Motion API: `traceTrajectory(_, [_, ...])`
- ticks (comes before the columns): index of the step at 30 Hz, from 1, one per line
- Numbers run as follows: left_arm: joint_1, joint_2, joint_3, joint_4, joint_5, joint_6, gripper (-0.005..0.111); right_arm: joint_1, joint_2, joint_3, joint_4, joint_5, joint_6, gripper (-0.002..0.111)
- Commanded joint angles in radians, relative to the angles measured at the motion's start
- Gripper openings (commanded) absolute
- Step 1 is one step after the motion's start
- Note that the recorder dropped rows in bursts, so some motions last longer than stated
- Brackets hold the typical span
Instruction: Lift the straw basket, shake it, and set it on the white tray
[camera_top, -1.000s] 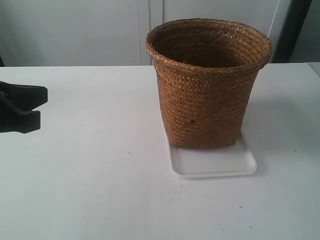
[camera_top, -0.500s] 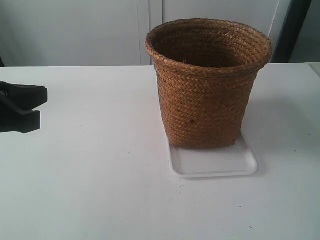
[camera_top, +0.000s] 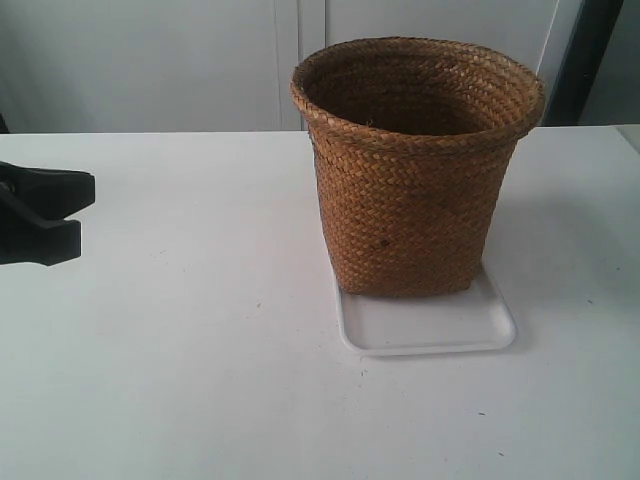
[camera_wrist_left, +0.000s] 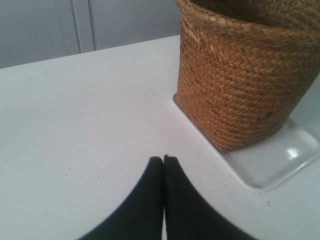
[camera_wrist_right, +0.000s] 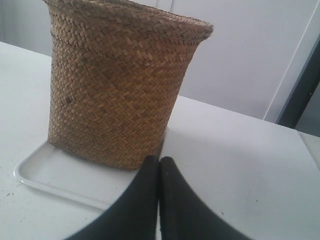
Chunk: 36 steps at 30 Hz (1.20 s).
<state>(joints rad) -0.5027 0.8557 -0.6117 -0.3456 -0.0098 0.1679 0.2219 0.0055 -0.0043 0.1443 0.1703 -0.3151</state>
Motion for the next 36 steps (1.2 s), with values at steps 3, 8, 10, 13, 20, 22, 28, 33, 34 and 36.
traceTrajectory(3, [0.087, -0.108, 0.006, -0.006, 0.189, -0.007, 0.000, 0.007, -0.005, 0.004, -0.006, 0.001, 0.004, 0.000])
traceTrajectory(8, [0.228, -0.272, 0.013, 0.093, 0.501, -0.007, 0.000, 0.007, -0.005, 0.004, -0.006, 0.001, 0.004, 0.000])
traceTrajectory(10, [0.263, -0.330, 0.042, 0.147, 0.460, -0.007, 0.000, 0.007, -0.005, 0.004, -0.006, 0.001, 0.004, 0.000])
traceTrajectory(13, [0.311, -0.410, 0.129, 0.191, 0.285, -0.007, 0.000, 0.007, -0.005, 0.004, -0.006, 0.001, 0.004, 0.000])
traceTrajectory(20, [0.392, -0.530, 0.312, 0.410, 0.077, -0.007, 0.000, 0.007, -0.005, 0.004, -0.006, 0.001, 0.004, 0.000])
traceTrajectory(22, [0.408, -0.571, 0.352, 0.416, 0.077, -0.007, 0.000, 0.007, -0.005, 0.004, -0.006, 0.001, 0.004, 0.000])
traceTrajectory(28, [0.446, -0.715, 0.494, 0.429, 0.041, -0.007, 0.000, 0.007, -0.005, 0.004, -0.006, 0.001, 0.004, 0.000])
traceTrajectory(33, [0.451, -0.771, 0.576, 0.403, 0.026, -0.007, 0.000, 0.007, -0.005, 0.004, -0.006, 0.001, 0.004, 0.000])
traceTrajectory(34, [0.451, -0.781, 0.593, 0.388, 0.028, -0.007, 0.000, 0.007, -0.005, 0.004, -0.006, 0.001, 0.004, 0.000])
traceTrajectory(36, [0.451, -0.807, 0.612, 0.366, 0.028, -0.007, 0.000, 0.007, -0.005, 0.004, -0.006, 0.001, 0.004, 0.000])
